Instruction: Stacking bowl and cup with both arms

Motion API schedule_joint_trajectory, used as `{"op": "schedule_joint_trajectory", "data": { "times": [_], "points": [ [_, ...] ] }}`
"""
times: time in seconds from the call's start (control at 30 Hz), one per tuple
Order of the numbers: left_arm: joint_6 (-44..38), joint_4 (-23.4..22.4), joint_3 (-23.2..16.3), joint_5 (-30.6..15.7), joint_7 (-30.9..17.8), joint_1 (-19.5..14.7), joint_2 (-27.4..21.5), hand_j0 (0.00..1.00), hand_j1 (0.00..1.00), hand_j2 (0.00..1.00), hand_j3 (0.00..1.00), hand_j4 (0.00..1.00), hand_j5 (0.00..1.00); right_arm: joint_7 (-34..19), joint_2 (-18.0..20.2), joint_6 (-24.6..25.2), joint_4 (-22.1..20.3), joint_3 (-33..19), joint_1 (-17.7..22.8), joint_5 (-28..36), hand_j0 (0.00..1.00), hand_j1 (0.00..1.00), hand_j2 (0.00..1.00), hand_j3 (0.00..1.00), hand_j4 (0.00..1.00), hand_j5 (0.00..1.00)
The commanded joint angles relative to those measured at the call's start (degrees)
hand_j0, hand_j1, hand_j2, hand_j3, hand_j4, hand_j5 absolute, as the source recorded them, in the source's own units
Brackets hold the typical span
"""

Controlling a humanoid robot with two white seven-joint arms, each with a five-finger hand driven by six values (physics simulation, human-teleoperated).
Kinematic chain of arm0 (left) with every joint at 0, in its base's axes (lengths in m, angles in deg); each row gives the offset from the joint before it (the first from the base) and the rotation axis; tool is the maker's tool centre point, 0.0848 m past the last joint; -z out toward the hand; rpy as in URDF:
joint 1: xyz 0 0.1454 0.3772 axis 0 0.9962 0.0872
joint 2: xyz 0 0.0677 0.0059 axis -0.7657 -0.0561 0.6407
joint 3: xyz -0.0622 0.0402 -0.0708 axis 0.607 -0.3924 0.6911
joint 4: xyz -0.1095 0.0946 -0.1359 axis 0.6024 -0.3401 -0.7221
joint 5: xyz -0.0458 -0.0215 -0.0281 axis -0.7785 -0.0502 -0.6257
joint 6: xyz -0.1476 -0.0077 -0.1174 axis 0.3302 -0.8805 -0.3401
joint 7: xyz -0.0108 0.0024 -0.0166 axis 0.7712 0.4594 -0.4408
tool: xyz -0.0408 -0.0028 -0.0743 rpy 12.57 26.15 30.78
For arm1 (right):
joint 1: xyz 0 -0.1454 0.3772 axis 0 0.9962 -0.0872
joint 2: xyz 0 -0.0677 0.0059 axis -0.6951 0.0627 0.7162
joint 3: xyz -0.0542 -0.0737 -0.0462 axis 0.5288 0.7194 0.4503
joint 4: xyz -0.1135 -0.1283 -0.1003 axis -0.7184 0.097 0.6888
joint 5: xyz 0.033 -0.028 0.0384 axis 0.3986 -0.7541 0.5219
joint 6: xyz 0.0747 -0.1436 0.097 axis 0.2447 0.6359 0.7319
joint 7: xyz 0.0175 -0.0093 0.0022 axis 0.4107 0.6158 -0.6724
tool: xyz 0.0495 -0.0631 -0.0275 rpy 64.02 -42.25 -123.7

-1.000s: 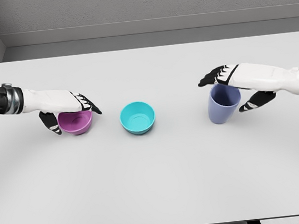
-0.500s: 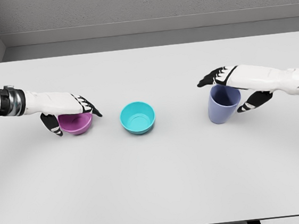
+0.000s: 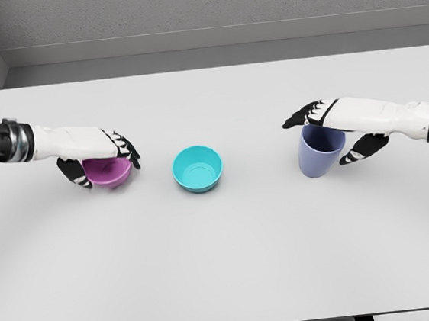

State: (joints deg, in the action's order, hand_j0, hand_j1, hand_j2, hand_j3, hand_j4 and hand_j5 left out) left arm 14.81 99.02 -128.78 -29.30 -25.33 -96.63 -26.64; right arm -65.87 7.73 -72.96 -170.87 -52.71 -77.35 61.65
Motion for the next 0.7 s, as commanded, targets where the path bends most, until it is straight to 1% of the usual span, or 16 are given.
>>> {"op": "schedule_joint_trajectory", "data": {
  "times": [0.0,0.23,0.33,0.4,0.43,0.47,0.67],
  "points": [
    [-0.15,0.24,0.52,-0.32,0.02,-0.09,-0.02,0.77,0.77,0.77,0.77,0.77,0.77,0.03,-0.1,0.13,0.11,0.1,0.0,0.39,1.0,1.0,1.0,1.0,1.0,1.0],
    [-0.15,1.21,0.52,0.12,0.02,-0.79,-0.02,0.77,0.77,0.77,0.77,0.77,0.77,0.03,-0.19,0.13,0.9,0.54,0.0,0.39,1.0,1.0,1.0,1.0,1.0,1.0],
    [-0.15,2.97,0.87,0.47,0.02,-0.88,-0.02,0.76,0.76,0.76,0.76,0.76,0.76,0.03,-0.19,0.13,0.9,0.54,0.0,0.39,1.0,1.0,1.0,1.0,1.0,1.0],
    [-0.15,3.14,0.87,0.64,0.02,-1.14,-0.02,0.76,0.76,0.76,0.76,0.76,0.76,0.03,-0.63,0.13,1.34,0.63,0.0,0.39,1.0,1.0,1.0,1.0,1.0,1.0],
    [-0.15,3.23,0.87,0.73,0.02,-1.23,-0.02,0.75,0.75,0.75,0.75,0.75,0.75,0.03,-0.63,0.13,1.43,0.63,0.0,0.39,1.0,1.0,1.0,1.0,1.0,1.0],
    [-0.15,3.76,0.87,0.91,0.02,-1.23,-0.02,0.73,0.73,0.73,0.73,0.73,0.73,0.03,-0.63,0.21,1.43,0.54,0.0,0.39,1.0,1.0,1.0,1.0,1.0,1.0],
    [-0.15,5.51,0.87,0.99,0.02,-2.11,0.06,0.74,0.74,0.74,0.74,0.74,0.74,0.03,-0.63,0.13,1.43,0.63,0.0,0.39,1.0,1.0,1.0,1.0,1.0,1.0]
  ]
}}
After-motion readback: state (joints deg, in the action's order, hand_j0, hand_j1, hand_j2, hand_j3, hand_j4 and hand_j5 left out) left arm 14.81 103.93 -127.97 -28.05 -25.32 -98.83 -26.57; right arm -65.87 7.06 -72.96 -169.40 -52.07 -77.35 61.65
